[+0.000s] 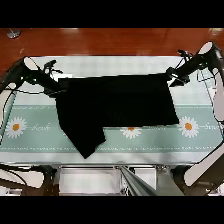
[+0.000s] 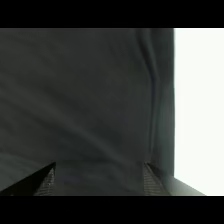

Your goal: Fold the shirts.

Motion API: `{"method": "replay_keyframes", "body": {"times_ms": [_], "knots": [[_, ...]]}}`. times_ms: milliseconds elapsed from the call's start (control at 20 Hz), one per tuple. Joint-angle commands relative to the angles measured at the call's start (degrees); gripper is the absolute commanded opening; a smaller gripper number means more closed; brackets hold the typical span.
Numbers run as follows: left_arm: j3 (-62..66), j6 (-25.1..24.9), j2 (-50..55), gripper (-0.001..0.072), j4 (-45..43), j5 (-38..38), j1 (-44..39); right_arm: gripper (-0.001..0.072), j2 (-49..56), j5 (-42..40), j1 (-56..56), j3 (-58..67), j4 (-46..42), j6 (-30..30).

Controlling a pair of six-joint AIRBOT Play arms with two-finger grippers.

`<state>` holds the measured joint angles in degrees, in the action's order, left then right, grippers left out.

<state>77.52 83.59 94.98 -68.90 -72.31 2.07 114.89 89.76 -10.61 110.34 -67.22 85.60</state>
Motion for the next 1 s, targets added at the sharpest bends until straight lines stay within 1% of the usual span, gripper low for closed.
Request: {"method": "replay_keyframes", "body": {"times_ms": [0,100,200,250,350,400,450,500,550,650,700,800,850,950], "knots": [[1.5,0.8,-0.1,0.0704,-4.2,-13.5,1.6,0.0623,-2.4,7.6,-2.2,1.4,-3.1,0.9],[-1.3,0.7,-4.0,0.0703,-3.9,-16.4,4.3,0.0623,-7.1,8.2,-4.9,-1.7,-6.8,0.9],[-9.8,-0.2,-11.1,0.0703,-3.1,-15.1,7.6,0.0623,-14.4,6.0,-8.1,-12.3,-8.1,0.9],[-15.4,-0.6,-15.1,0.0703,-3.1,-12.7,9.7,0.0623,-19.0,2.3,-10.0,-20.4,-7.9,0.9],[-29.2,3.1,-25.0,0.0703,-1.1,-2.6,15.8,0.0623,-28.8,-9.1,-13.7,-37.2,-5.5,0.7],[-36.4,3.0,-30.4,0.0703,3.1,2.0,19.4,0.0623,-33.8,-13.8,-15.8,-44.8,-1.9,-2.0],[-42.3,0.7,-34.8,0.0702,8.7,3.9,22.5,0.0623,-38.3,-17.3,-17.7,-50.9,1.6,-4.6],[-47.8,-2.4,-38.4,0.0702,14.1,4.0,25.1,0.0623,-42.3,-20.1,-19.5,-55.9,4.6,-6.3],[-51.9,-2.9,-40.9,0.0701,16.2,3.9,26.4,0.0623,-46.0,-22.4,-21.2,-60.1,5.9,-6.8],[-58.7,-1.9,-44.8,0.0701,18.1,6.8,26.8,0.0623,-50.3,-23.5,-22.9,-64.6,5.3,-6.8],[-61.0,-2.2,-45.8,0.0701,20.8,8.3,26.8,0.0623,-51.3,-22.6,-23.3,-65.5,5.2,-6.8],[-63.7,-6.8,-45.5,0.0701,28.8,9.9,26.6,0.0623,-52.0,-21.1,-23.1,-66.4,5.5,-6.9],[-64.6,-8.0,-45.0,0.0701,31.0,10.3,26.0,0.0623,-52.0,-20.5,-23.1,-66.8,5.9,-6.9],[-65.4,-8.2,-44.3,0.0701,31.7,12.0,22.6,0.0623,-52.0,-20.5,-23.1,-68.2,5.8,-6.9]]}}
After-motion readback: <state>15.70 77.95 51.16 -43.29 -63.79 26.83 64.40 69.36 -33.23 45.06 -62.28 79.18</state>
